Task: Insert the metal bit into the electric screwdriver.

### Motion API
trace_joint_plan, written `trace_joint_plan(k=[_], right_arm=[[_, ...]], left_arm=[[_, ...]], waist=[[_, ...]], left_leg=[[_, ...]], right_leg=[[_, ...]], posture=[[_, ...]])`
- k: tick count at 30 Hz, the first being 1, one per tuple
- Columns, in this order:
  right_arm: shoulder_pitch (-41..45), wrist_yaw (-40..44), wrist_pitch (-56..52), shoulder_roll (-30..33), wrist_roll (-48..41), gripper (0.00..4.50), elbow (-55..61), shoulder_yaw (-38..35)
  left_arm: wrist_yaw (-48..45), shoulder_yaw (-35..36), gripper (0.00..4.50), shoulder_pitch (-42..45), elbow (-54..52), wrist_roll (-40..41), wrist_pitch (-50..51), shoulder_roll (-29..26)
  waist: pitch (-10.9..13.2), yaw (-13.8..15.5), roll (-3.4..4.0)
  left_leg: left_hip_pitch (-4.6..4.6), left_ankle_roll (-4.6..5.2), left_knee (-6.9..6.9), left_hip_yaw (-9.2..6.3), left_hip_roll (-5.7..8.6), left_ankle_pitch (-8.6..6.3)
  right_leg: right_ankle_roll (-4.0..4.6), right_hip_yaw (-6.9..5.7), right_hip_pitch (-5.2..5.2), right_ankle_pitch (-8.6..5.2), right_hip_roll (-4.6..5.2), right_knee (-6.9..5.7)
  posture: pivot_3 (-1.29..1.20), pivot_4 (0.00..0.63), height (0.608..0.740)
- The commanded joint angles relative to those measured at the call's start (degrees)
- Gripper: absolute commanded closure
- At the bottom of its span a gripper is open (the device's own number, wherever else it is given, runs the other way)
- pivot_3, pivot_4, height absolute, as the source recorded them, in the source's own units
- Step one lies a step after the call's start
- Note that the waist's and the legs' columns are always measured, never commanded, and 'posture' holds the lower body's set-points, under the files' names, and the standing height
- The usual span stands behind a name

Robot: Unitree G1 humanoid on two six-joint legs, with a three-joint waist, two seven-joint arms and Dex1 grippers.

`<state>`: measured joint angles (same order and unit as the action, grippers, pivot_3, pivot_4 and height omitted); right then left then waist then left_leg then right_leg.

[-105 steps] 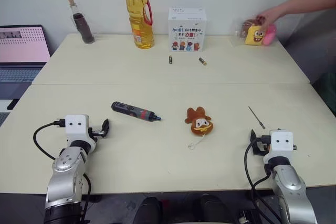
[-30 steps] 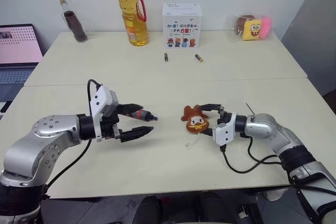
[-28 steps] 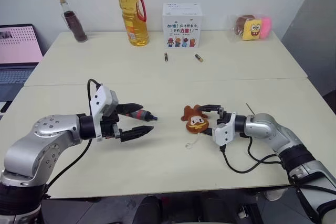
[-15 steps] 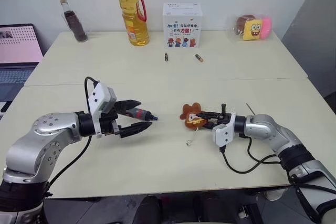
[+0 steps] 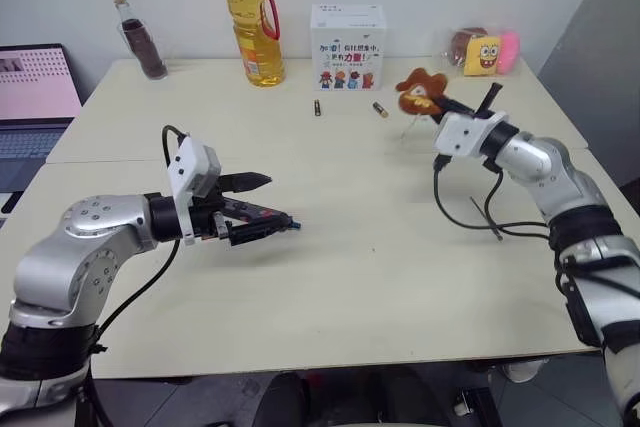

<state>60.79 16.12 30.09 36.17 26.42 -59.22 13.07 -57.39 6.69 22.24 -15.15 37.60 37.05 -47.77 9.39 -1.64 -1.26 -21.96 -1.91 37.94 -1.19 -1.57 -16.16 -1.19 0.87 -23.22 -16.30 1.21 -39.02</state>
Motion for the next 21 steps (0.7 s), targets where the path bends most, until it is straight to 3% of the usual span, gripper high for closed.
trace_joint_plan(k=[1, 9, 16, 21], right_arm=[[5.38, -1.57, -13.69, 2.19, -0.58, 4.36, -11.66, -1.87], [5.98, -4.4, -21.73, 2.59, 0.52, 4.36, -17.02, -0.4], [3.24, 1.13, -23.69, 1.65, -1.56, 4.36, -17.49, -1.45], [2.21, 3.37, -23.37, 1.67, -2.61, 3.17, -17.09, -2.14]], left_arm=[[-1.64, -1.46, 0.0, 3.95, -0.2, 0.02, -0.92, 0.81], [-1.98, -2.58, 0.0, 3.73, -0.85, -0.54, -0.94, 1.84], [-1.72, -2.12, 0.0, 3.14, -1.35, -0.66, -0.83, 1.86], [-1.59, -2.0, 0.0, 2.63, -1.71, -0.91, -1.03, 1.77]], waist=[[0.02, 0.01, 0.01], [0.05, -1.11, 0.06], [0.05, -1.37, 0.06], [0.05, -1.38, 0.07]], left_leg=[[-0.02, 0.0, 0.0, 0.04, -0.02, 0.0], [0.01, 0.0, -0.07, 0.19, -0.06, 0.0], [-0.01, 0.0, -0.06, 0.17, -0.07, 0.0], [-0.01, 0.0, -0.05, 0.14, -0.08, 0.0]], right_leg=[[0.0, -0.01, -0.02, 0.0, 0.02, 0.0], [0.0, 0.11, -0.08, 0.0, -0.02, -0.01], [0.0, 0.08, -0.07, 0.0, -0.04, -0.02], [0.0, 0.1, -0.08, 0.0, 0.0, -0.01]], posture=[[0.0, 0.15, 0.74], [0.0, 0.15, 0.74], [0.0, 0.15, 0.74], [0.0, 0.15, 0.74]])
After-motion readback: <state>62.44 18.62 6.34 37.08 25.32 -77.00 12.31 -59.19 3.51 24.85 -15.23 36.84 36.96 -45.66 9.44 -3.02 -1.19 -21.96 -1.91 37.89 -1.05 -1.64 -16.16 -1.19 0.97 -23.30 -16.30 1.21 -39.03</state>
